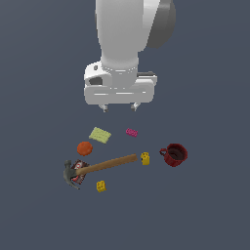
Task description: Pick up a designated object from a clutter of objects.
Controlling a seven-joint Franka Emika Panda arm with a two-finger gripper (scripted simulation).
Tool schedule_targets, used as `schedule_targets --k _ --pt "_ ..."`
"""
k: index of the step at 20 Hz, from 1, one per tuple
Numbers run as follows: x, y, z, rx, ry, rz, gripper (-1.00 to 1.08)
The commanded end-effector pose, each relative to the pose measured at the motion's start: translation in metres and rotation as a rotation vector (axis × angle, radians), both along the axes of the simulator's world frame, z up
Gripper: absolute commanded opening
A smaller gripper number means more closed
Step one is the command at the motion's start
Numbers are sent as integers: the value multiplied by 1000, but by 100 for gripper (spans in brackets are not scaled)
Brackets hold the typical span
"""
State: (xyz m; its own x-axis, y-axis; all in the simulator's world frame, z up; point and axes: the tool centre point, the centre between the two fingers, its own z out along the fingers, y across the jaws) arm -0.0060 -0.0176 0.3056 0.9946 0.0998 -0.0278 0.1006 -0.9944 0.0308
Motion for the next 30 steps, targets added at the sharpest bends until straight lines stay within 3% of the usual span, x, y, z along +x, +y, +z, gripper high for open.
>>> schedule_targets --k 1,15,30 --pt "0 -5 -8 -3 1 27 100" --pt "-8 -51 -79 -18 16 293 100" --pt "-36 -96 -160 -6 28 632 100"
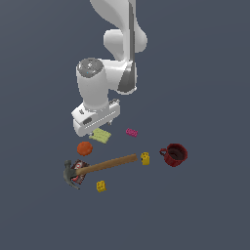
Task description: Pick up a designated object from a clutter of objects.
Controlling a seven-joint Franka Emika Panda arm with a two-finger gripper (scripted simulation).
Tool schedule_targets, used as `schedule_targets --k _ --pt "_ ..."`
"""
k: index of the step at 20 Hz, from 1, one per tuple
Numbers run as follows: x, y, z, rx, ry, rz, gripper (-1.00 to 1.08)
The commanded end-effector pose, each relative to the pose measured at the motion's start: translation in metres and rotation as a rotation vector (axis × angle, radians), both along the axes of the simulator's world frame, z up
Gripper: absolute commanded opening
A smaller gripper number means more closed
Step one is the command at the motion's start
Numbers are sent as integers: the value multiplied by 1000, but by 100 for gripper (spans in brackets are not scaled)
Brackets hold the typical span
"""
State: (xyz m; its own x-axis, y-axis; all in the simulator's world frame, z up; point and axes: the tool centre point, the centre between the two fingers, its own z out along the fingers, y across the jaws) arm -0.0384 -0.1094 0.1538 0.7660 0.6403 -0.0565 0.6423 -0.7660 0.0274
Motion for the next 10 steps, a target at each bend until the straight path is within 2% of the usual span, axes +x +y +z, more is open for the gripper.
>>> schedule_targets --k 1,10 --pt "-6 -6 -13 5 2 59 100" --pt "-31 -23 -56 29 2 264 100"
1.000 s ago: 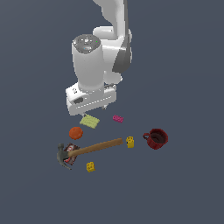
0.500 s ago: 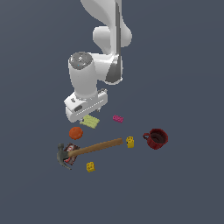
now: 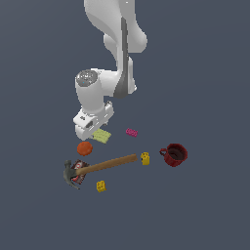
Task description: Pick up a designated object from a clutter of objects.
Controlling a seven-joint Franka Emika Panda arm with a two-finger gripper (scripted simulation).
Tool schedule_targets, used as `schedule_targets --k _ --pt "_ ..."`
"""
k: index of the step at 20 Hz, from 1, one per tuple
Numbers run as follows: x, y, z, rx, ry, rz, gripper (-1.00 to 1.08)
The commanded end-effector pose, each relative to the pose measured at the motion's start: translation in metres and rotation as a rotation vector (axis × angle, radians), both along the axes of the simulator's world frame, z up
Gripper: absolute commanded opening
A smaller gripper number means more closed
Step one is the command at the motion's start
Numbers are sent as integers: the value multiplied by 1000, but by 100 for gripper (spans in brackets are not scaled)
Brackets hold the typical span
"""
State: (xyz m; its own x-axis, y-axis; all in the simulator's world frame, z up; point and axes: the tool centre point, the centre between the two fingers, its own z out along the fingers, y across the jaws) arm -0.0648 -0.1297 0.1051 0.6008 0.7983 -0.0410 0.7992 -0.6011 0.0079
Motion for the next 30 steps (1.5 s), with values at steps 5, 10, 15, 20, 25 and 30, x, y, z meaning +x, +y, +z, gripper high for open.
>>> schedule_targets --k 5,10,15,20,25,30 --pt "-17 -7 -25 20 -5 132 100" --pt "-26 -10 -37 31 -9 198 100" --pt "-32 -11 -44 38 -13 236 100" --pt "-33 -11 -45 39 -13 241 100" --pt "-33 -11 -51 39 -13 242 100" --pt "-33 -11 -69 39 -13 244 100"
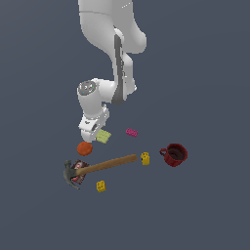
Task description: Pick up a designated object from a clutter of objects.
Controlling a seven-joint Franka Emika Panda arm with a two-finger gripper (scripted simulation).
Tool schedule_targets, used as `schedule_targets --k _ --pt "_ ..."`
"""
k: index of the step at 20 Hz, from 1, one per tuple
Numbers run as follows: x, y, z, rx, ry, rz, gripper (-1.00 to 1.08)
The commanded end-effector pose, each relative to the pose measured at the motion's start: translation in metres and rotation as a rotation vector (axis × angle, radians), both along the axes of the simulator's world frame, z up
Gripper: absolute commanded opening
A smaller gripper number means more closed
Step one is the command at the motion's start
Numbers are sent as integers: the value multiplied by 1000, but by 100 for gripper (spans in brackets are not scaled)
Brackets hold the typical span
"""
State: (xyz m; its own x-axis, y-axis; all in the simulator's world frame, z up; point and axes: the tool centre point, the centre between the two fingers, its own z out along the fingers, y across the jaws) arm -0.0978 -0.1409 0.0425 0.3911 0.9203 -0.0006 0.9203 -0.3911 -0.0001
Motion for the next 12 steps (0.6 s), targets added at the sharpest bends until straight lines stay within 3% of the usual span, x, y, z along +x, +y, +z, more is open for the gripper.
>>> schedule_targets --k 1,12 --pt "-1 0 -11 0 0 1 100" --pt "0 0 -33 0 0 3 100"
